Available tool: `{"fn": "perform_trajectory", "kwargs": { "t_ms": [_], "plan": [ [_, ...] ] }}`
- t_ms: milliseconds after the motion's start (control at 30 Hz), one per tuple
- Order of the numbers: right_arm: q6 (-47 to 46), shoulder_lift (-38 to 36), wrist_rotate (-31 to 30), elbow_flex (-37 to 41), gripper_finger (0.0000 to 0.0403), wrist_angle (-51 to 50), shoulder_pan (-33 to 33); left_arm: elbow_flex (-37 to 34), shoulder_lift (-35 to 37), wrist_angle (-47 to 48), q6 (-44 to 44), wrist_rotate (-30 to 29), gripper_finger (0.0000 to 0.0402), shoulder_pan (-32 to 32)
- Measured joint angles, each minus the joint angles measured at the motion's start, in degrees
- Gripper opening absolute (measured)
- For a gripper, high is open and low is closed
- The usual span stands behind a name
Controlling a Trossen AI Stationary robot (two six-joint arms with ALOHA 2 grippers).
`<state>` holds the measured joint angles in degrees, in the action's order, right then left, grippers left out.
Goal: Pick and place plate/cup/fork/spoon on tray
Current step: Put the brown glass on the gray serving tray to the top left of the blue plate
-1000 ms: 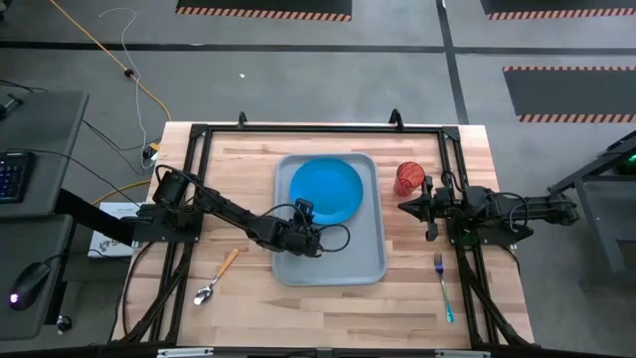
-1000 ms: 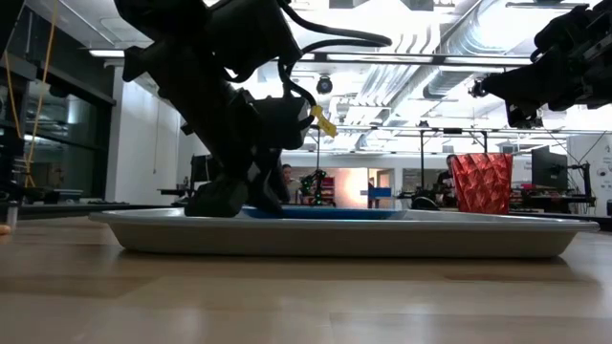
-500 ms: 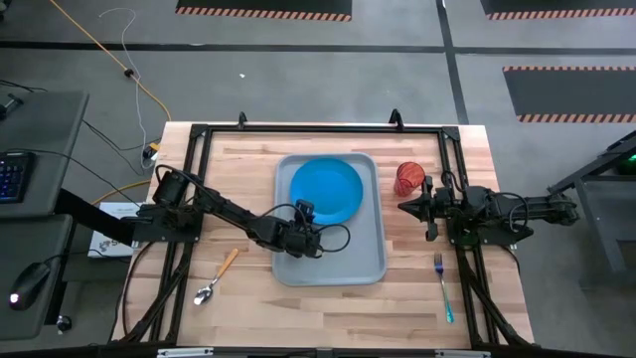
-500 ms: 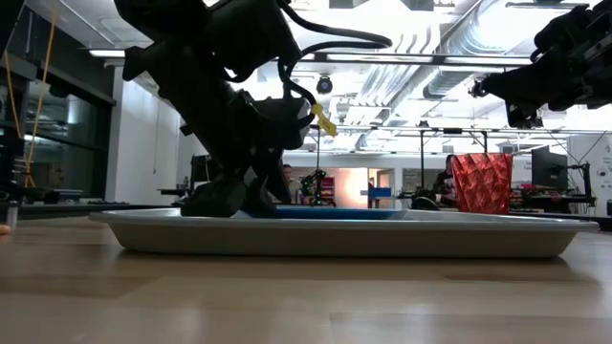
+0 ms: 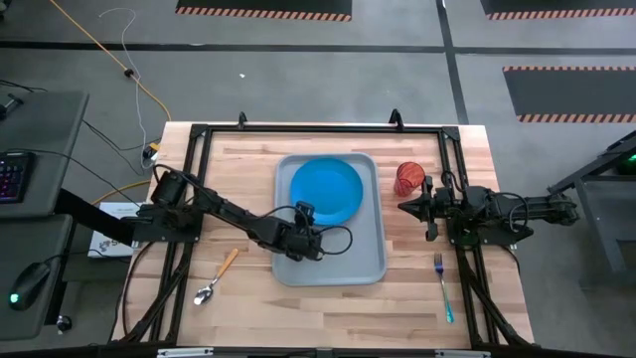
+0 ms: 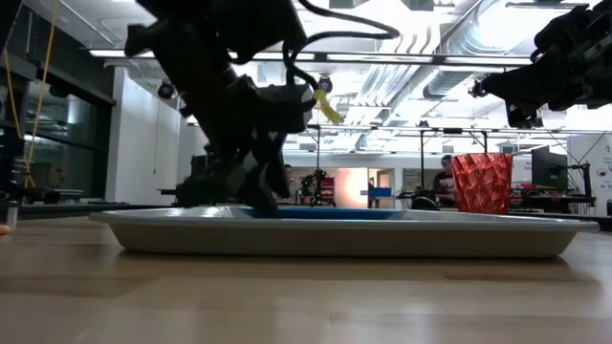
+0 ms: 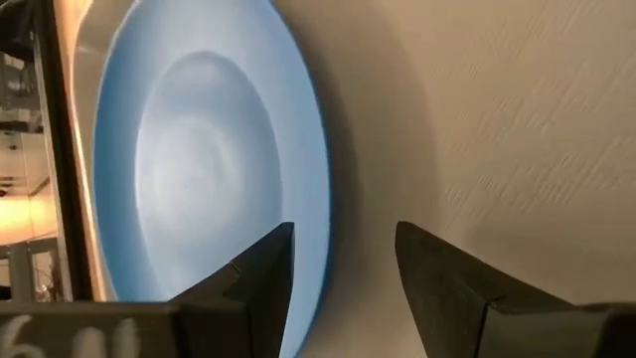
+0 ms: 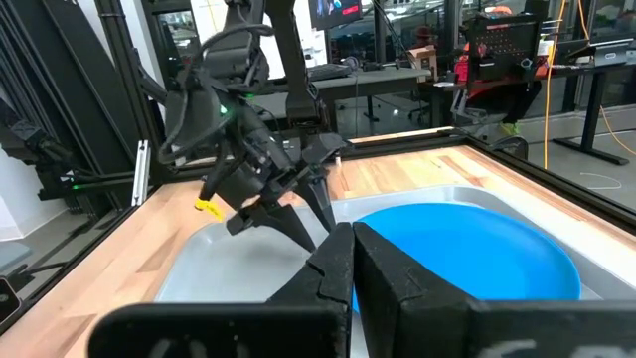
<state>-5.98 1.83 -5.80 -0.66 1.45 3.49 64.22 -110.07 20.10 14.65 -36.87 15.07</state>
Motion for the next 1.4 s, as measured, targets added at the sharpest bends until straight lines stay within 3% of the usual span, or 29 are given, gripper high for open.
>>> {"fn": "perform_trajectory", "kwargs": {
  "t_ms": [367,700,833,967,1133,1267,1400],
  "plan": [
    [0.0,0.4,0.0,0.0,0.0,0.0,0.0,4.0,5.0,10.9,-4.5,-3.9,0.0168,1.8],
    [0.0,2.4,0.0,0.0,0.0,0.0,0.0,3.6,19.5,20.6,-16.3,-3.2,0.0168,2.3],
    [0.0,2.7,0.1,0.0,0.0,0.0,0.0,-0.9,27.2,16.4,-17.1,-2.7,0.0168,2.6],
    [0.0,2.7,0.2,0.0,0.0,0.0,0.0,-9.2,36.2,6.2,-17.0,-1.7,0.0168,2.6],
    [0.0,2.7,0.2,0.0,0.0,-0.1,0.0,-20.8,47.1,-12.3,-13.7,6.3,0.0168,0.1],
    [0.0,2.9,0.2,0.0,0.0,-0.1,0.0,-27.6,53.9,-26.6,-10.5,19.6,0.0168,-6.1],
    [0.0,3.4,0.2,0.0,0.0,-0.1,0.0,-31.4,56.8,-34.1,-10.2,33.5,0.0168,-14.2]
  ]
}}
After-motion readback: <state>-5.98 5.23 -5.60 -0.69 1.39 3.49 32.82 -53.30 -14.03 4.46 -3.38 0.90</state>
